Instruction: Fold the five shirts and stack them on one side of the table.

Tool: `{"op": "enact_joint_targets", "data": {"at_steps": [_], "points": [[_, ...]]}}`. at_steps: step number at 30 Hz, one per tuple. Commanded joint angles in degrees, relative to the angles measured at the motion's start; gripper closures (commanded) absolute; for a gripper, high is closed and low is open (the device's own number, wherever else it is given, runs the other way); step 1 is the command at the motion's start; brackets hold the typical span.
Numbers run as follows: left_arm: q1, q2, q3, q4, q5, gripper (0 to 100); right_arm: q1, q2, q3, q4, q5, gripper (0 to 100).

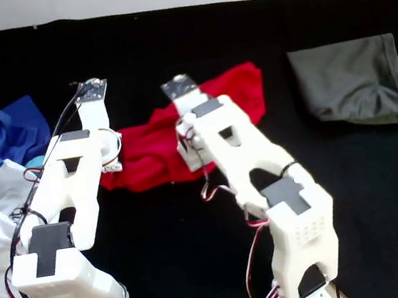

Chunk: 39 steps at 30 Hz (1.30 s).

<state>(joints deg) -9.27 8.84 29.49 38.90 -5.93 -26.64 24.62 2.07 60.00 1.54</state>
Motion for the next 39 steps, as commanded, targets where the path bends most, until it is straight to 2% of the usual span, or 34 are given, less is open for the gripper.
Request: {"op": "enact_joint_targets", "data": {"at_steps": [1, 10, 19, 31, 33, 37, 39], "points": [[-0.4, 0.2, -1.2, 0.0, 0.2, 99, 4.9, 0.6, -6.1, -3.4, 0.2, 78.9], [-0.4, 0.2, -1.2, 0.0, 0.2, 99, 7.1, 0.8, -16.0, 8.7, 0.4, 78.9], [-0.4, 0.2, -1.2, 0.0, 0.2, 99, 6.5, 2.4, -16.4, 15.3, 0.4, 78.9], [-0.4, 0.2, -1.2, 0.0, 0.2, 99, 6.5, 10.9, -18.4, 16.7, 0.2, 79.0], [-0.4, 0.2, -1.2, 0.0, 0.2, 99, 6.5, 10.5, -19.9, 16.7, 0.1, 82.7], [-0.4, 0.2, -1.2, 0.0, 0.2, 99, 6.5, 7.8, -23.6, 16.9, 0.1, 99.5], [-0.4, 0.2, -1.2, 0.0, 0.2, 99, 6.5, 5.5, -24.0, 17.0, 0.1, 98.1]]}}
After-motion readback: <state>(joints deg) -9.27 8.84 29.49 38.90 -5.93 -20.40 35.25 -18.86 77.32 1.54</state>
